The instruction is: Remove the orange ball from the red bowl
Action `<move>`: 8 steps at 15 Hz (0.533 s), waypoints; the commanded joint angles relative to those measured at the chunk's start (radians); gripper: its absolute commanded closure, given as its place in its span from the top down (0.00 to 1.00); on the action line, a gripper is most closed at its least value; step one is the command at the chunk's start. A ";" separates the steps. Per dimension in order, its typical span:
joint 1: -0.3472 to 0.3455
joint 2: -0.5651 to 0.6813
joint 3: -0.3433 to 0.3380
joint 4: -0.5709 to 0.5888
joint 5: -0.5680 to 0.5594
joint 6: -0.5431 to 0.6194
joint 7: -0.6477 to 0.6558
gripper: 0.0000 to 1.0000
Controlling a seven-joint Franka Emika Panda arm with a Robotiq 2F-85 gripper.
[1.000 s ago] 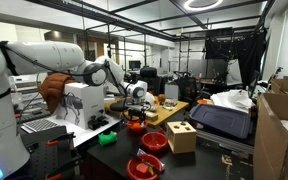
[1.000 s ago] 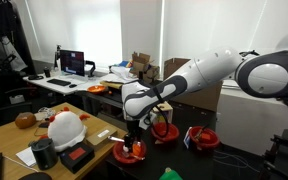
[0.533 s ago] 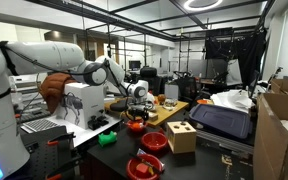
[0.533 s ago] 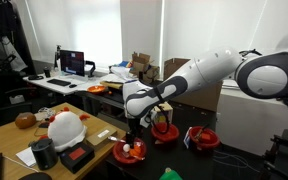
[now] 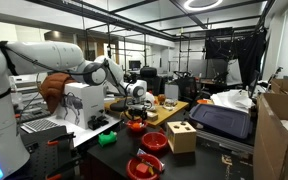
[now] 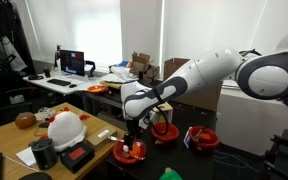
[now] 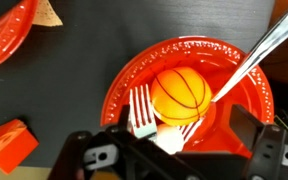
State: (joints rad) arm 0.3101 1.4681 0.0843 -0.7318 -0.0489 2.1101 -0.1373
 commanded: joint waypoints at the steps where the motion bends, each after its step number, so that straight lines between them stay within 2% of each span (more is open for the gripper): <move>1: 0.008 0.000 -0.001 0.012 -0.006 -0.019 0.007 1.00; 8: 0.006 0.002 -0.004 -0.004 -0.002 -0.069 0.024 1.00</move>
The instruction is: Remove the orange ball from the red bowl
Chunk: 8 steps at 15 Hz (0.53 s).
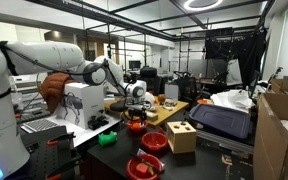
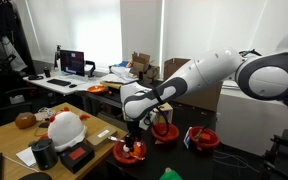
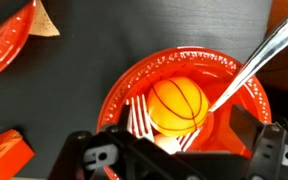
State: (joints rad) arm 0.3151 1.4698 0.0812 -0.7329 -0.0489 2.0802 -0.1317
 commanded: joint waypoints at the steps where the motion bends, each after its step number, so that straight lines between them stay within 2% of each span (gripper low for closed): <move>1: 0.000 0.001 0.003 -0.006 0.002 -0.045 0.017 1.00; 7: -0.001 0.009 0.018 -0.010 0.012 -0.057 0.019 1.00; 8: -0.002 0.009 0.019 -0.010 0.013 -0.058 0.020 0.75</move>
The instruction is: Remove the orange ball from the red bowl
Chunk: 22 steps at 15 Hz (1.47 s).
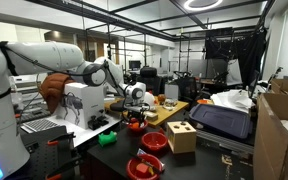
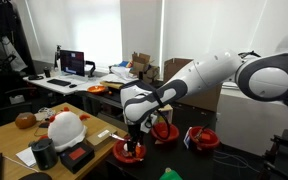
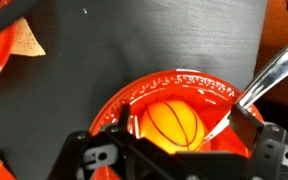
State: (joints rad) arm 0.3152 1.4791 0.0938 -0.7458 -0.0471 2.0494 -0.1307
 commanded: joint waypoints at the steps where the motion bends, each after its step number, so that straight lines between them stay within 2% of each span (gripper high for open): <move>1: -0.002 0.000 0.006 0.004 0.011 -0.027 0.020 0.74; 7: -0.002 0.000 0.001 0.014 0.009 -0.033 0.031 0.27; 11: -0.006 0.000 -0.001 0.021 0.007 -0.037 0.035 0.02; 14: -0.014 0.000 -0.002 0.039 0.008 -0.047 0.039 0.04; 15: -0.018 0.000 -0.002 0.049 0.008 -0.055 0.036 0.01; 18: -0.043 -0.044 0.004 0.018 0.012 -0.064 0.019 0.02; 22: -0.083 -0.106 0.028 -0.009 0.024 -0.135 -0.023 0.02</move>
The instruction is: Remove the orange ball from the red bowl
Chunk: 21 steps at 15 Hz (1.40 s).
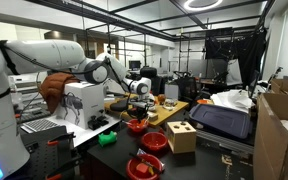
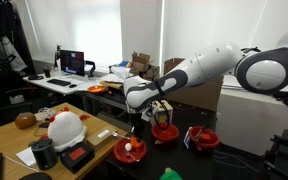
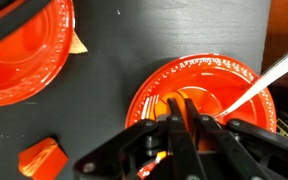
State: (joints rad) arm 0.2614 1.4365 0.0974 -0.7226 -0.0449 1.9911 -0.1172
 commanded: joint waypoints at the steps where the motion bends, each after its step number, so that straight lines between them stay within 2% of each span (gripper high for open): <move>1: -0.040 -0.078 0.035 -0.038 0.026 -0.097 -0.052 0.02; 6: -0.096 -0.129 0.092 -0.050 0.054 -0.222 -0.135 0.02; 11: -0.117 -0.126 0.080 -0.062 0.033 -0.288 -0.112 0.02; 15: -0.132 -0.133 0.080 -0.119 0.037 -0.330 -0.097 0.02; 18: -0.135 -0.142 0.071 -0.172 0.030 -0.313 -0.078 0.02; 21: -0.127 -0.154 0.058 -0.232 0.021 -0.215 -0.045 0.02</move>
State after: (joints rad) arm 0.1307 1.3442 0.1691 -0.8440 -0.0179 1.7091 -0.2089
